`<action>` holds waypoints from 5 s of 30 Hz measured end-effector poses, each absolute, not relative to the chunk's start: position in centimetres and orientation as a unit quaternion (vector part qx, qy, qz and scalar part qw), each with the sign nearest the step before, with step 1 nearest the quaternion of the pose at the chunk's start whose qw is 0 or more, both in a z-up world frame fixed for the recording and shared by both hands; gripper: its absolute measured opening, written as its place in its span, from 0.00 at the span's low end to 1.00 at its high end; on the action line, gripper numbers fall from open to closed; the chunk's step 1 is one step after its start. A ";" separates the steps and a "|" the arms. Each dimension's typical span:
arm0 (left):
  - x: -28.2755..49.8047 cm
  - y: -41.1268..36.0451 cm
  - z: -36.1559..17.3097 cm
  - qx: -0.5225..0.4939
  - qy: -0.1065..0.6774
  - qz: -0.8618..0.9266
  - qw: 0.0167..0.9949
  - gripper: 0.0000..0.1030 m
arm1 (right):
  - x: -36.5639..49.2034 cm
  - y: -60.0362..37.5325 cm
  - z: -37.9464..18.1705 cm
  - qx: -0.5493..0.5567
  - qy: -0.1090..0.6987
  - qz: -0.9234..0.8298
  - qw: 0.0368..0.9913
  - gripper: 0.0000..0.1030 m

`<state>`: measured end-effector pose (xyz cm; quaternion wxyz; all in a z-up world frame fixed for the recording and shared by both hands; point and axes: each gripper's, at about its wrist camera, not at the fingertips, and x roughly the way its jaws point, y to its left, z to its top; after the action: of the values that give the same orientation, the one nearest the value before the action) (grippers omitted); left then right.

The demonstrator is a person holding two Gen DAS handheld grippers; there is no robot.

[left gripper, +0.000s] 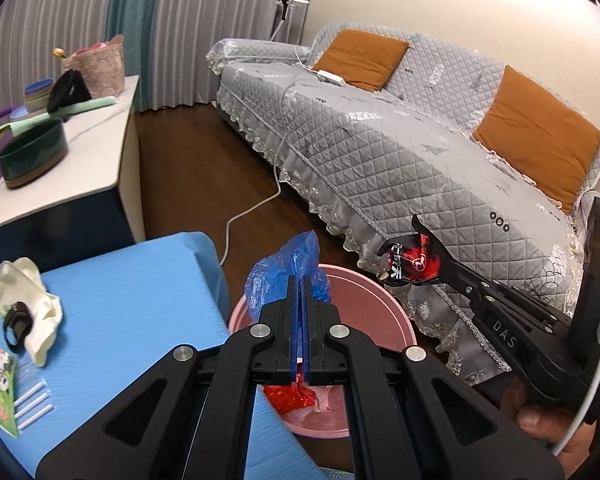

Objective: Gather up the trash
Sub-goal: 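Carry the blue plastic bag and red-black wrapper over the pink bin, then open both tools to drop the bag and wrapper into the bin, then move the left tool to the green pouch while the right tool reaches the black strap, then grasp the black strap with the right tool while the left tool grasps the green pouch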

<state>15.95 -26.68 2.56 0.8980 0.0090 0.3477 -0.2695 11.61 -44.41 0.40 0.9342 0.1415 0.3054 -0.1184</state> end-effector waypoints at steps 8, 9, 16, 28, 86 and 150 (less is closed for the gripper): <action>16.8 -27.2 1.1 -0.004 0.373 -0.281 0.885 0.34 | 12.0 -45.3 -0.8 0.151 0.329 -0.143 0.921 0.44; 16.8 -26.9 1.1 -0.008 0.372 -0.279 0.885 0.36 | 12.0 -45.3 -0.8 0.151 0.329 -0.146 0.921 0.55; 15.9 -24.6 1.6 -0.015 0.370 -0.269 0.889 0.37 | 11.9 -44.4 -0.4 0.147 0.321 -0.137 0.925 0.55; 12.6 -16.2 3.1 -0.019 0.357 -0.234 0.904 0.38 | 12.0 -39.0 1.2 0.121 0.295 -0.097 0.943 0.53; 21.0 7.2 -9.4 -0.005 0.501 -0.007 0.865 0.93 | 20.0 -14.2 -4.1 0.048 0.365 0.143 0.919 0.38; 21.3 6.2 -9.3 0.006 0.507 -0.003 0.862 0.88 | 14.6 -18.5 -0.9 0.086 0.412 0.217 0.881 0.10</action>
<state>21.28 6.25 -9.27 0.8616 0.0064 0.5075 -0.0032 14.58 -18.46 -0.90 0.8809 0.0863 0.4119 0.2167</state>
